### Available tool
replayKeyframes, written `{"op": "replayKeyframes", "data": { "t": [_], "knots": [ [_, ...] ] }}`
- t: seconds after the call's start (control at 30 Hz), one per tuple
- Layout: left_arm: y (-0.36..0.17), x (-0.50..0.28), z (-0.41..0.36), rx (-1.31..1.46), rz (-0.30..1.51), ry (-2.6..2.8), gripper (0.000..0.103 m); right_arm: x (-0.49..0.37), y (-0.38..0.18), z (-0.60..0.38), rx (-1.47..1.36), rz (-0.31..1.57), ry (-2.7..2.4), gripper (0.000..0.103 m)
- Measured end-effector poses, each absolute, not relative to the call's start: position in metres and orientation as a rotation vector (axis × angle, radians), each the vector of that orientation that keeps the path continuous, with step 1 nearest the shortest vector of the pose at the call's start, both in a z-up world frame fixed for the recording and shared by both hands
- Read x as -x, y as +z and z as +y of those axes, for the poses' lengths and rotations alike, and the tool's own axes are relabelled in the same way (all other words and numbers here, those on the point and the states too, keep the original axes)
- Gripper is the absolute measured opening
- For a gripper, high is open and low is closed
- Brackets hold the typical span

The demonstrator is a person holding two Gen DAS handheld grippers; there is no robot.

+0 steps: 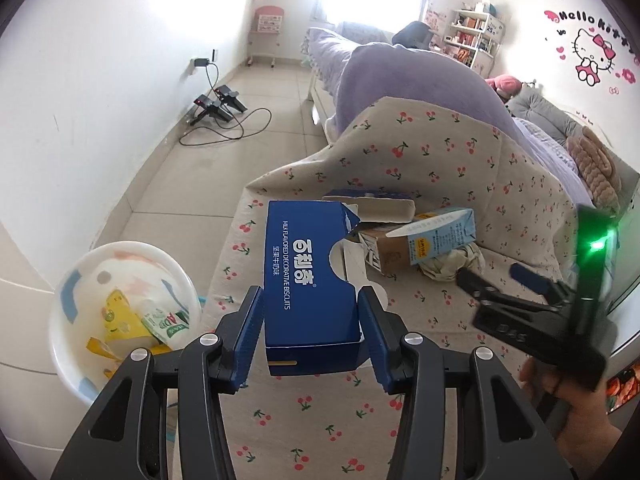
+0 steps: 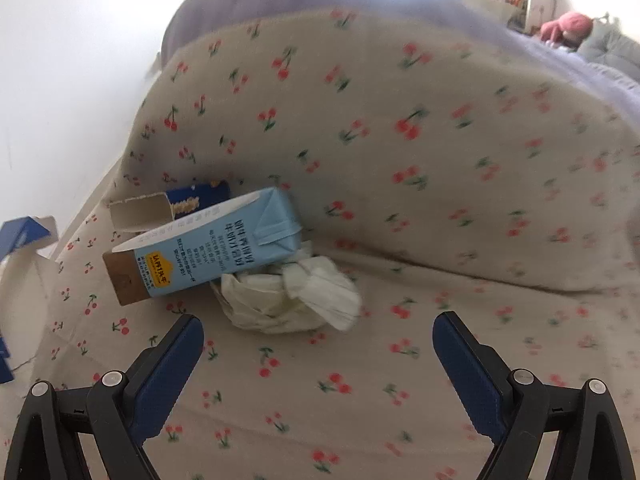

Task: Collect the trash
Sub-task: 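Grasp the crumpled white paper with the right tool while the left tool holds the box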

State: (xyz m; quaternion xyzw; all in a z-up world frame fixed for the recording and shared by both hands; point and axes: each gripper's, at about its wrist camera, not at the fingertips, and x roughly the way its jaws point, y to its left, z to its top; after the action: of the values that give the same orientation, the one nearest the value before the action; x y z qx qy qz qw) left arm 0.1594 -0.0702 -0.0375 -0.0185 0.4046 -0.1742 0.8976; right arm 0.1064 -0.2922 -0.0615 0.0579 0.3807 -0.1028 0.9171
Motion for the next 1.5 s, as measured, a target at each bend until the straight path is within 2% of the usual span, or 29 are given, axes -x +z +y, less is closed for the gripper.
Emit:
{"op": "replayKeyframes", "data": {
  "t": [0.47,0.73,0.83,1.5],
  "knots": [
    [-0.042,-0.176,-0.054,0.029,0.842,-0.334,0.05,-0.152,-0.1,-0.283,-0.095,0.831,-0.195,0.095],
    [-0.042,-0.178,-0.051,0.036,0.847,-0.33,0.05,-0.164,-0.104,-0.286,-0.114,0.857,-0.183,0.061],
    [-0.04,-0.174,-0.051,0.034,0.84,-0.334,0.05,-0.162,-0.101,-0.284,-0.099,0.851,-0.185,0.053],
    [-0.014,-0.134,-0.035,0.046,0.787,-0.354,0.05,-0.083,-0.037,-0.261,-0.055,0.806,-0.164,0.051]
  ]
}}
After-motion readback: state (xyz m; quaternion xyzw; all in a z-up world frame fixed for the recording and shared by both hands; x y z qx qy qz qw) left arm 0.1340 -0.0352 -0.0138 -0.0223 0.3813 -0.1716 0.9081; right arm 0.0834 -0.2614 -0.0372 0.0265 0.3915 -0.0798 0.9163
